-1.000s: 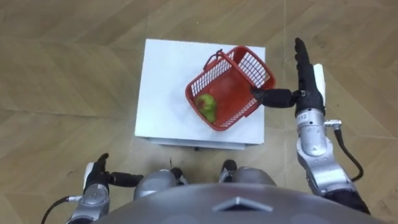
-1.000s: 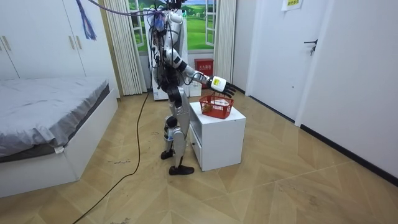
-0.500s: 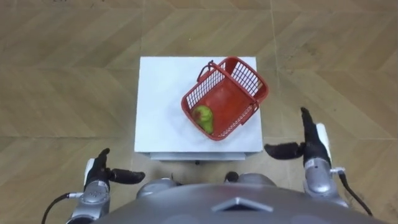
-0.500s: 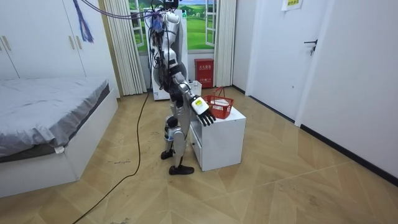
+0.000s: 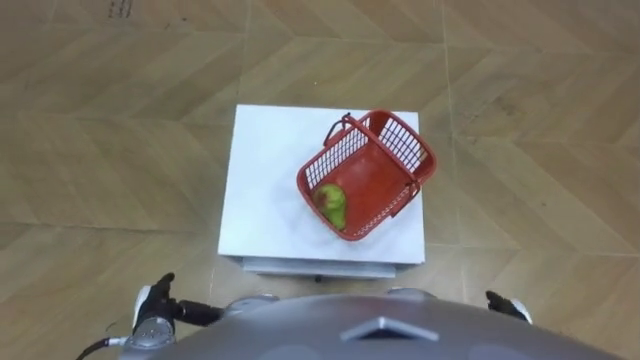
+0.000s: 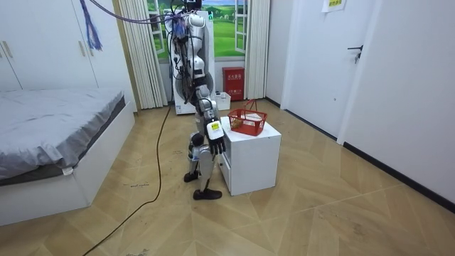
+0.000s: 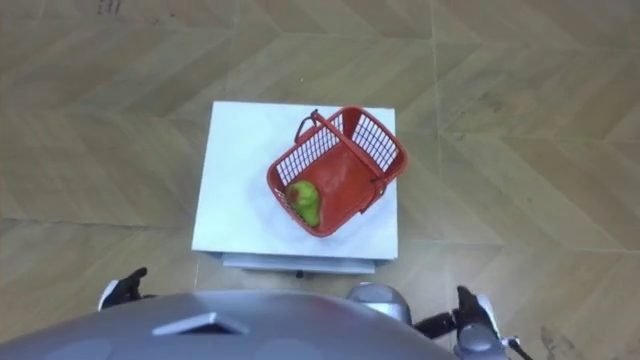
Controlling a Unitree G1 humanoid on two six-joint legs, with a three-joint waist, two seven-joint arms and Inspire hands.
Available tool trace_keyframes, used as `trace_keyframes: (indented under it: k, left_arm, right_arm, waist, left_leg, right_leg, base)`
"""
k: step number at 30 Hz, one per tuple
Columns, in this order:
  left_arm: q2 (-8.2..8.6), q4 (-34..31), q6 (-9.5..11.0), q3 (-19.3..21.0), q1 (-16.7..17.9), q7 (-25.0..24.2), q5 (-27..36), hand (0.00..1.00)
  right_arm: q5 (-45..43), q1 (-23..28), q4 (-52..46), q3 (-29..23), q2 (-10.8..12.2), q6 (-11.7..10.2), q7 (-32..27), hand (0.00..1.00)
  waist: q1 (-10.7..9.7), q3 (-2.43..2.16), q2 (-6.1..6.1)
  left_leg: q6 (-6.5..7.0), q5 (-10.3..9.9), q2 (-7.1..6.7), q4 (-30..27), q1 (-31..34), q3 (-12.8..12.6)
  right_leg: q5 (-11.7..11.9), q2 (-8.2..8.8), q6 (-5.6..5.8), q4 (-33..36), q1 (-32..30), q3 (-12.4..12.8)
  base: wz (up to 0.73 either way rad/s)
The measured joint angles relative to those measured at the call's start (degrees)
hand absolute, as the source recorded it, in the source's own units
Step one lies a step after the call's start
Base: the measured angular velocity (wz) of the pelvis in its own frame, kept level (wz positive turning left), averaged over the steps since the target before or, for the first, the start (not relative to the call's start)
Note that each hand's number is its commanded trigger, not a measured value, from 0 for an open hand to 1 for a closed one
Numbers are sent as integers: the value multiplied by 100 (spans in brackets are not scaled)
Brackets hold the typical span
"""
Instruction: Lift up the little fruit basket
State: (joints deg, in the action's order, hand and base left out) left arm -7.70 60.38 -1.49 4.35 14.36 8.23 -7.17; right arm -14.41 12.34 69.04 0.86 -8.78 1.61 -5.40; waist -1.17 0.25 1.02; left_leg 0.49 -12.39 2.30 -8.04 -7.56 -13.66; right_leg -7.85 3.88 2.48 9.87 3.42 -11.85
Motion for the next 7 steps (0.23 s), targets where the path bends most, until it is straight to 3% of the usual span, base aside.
trace_keyframes:
  k: [7]
  left_arm:
    - [22, 1, -366, -10, 163, -41, -386, 0]
  right_arm:
    - [-407, 10, 40, 18, 42, 486, 384, 0]
  waist:
    - [-2, 5, 80]
  left_leg:
    - [-42, -46, 7, -2, -108, 11]
  right_leg:
    - [-62, -45, -22, 11, 93, 23]
  base:
    - [-2]
